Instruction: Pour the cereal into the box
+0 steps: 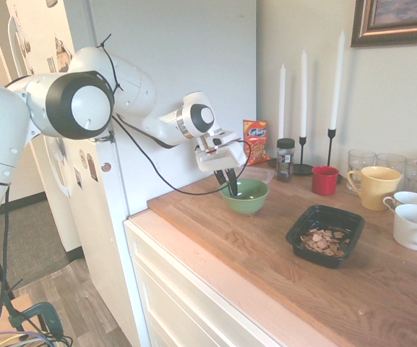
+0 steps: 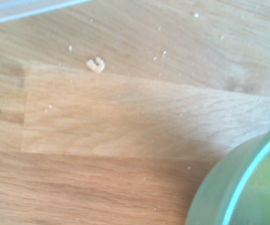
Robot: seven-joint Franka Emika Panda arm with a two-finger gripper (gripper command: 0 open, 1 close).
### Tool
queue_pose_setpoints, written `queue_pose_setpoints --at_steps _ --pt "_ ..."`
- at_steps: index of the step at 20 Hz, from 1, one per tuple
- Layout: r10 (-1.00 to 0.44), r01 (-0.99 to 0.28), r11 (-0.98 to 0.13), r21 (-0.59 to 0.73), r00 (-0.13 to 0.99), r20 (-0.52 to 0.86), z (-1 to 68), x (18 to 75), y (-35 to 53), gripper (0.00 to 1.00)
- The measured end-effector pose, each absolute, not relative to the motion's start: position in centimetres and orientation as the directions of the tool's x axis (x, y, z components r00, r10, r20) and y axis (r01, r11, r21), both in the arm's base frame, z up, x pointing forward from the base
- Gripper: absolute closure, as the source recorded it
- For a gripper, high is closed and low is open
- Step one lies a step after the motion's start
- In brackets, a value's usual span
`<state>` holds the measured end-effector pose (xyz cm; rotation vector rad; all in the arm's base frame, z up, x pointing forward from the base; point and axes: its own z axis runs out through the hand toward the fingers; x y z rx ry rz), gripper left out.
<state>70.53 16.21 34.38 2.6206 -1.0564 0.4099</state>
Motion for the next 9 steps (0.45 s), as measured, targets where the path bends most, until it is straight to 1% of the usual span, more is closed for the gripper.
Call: queue_pose_setpoints --at_steps 3,5,9 --pt "-0.632 -0.710 -0.694 0.118 0.680 0.372 37.4 70.3 16.3 0.00" --pt "-0.650 -0.714 -0.695 0.088 0.676 0.347 40.6 69.6 16.3 0.00" --pt "-0.698 -0.710 -0.704 0.013 0.696 0.168 45.6 68.0 14.8 0.00"
